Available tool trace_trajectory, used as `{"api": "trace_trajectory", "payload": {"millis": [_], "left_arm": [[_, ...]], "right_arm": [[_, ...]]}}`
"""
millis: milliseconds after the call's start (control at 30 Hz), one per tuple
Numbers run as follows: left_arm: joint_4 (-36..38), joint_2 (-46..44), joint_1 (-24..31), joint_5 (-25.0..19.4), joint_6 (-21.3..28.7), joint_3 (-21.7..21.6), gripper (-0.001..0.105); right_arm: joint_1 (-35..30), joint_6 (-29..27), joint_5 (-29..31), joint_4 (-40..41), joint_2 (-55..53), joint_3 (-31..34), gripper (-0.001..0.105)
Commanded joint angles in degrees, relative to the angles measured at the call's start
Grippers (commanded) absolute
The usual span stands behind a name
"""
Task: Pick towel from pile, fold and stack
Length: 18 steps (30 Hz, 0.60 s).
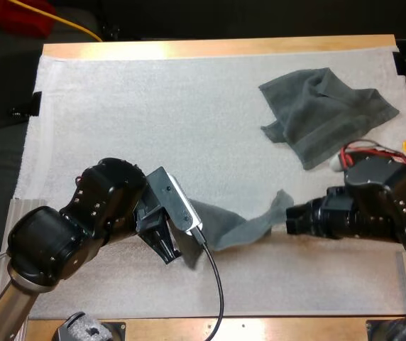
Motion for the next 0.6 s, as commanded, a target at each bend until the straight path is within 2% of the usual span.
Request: {"api": "trace_trajectory", "payload": {"millis": [0,100,167,433,567], "left_arm": [[1.39,-0.45,-0.55,0.88,-0.60,-0.55,0.000],[2.88,-0.62,-3.25,0.90,-0.73,-0.55,0.000],[3.22,-0.71,-6.38,-0.84,-1.90,-0.55,0.000],[4.60,-0.70,-16.79,-12.60,-5.59,-0.55,0.000],[5.00,-0.70,-18.99,-13.14,-7.36,-0.61,0.000]], "right_arm": [[1.16,-0.69,1.73,2.17,-0.42,-0.55,0.001],[4.16,-0.54,5.99,4.73,-0.42,-0.69,0.001],[6.51,0.01,8.04,6.31,-0.42,-1.07,0.001],[16.84,5.98,16.16,9.63,-2.47,-1.39,0.001],[21.46,9.42,18.29,10.20,-3.45,-2.05,0.001]]}}
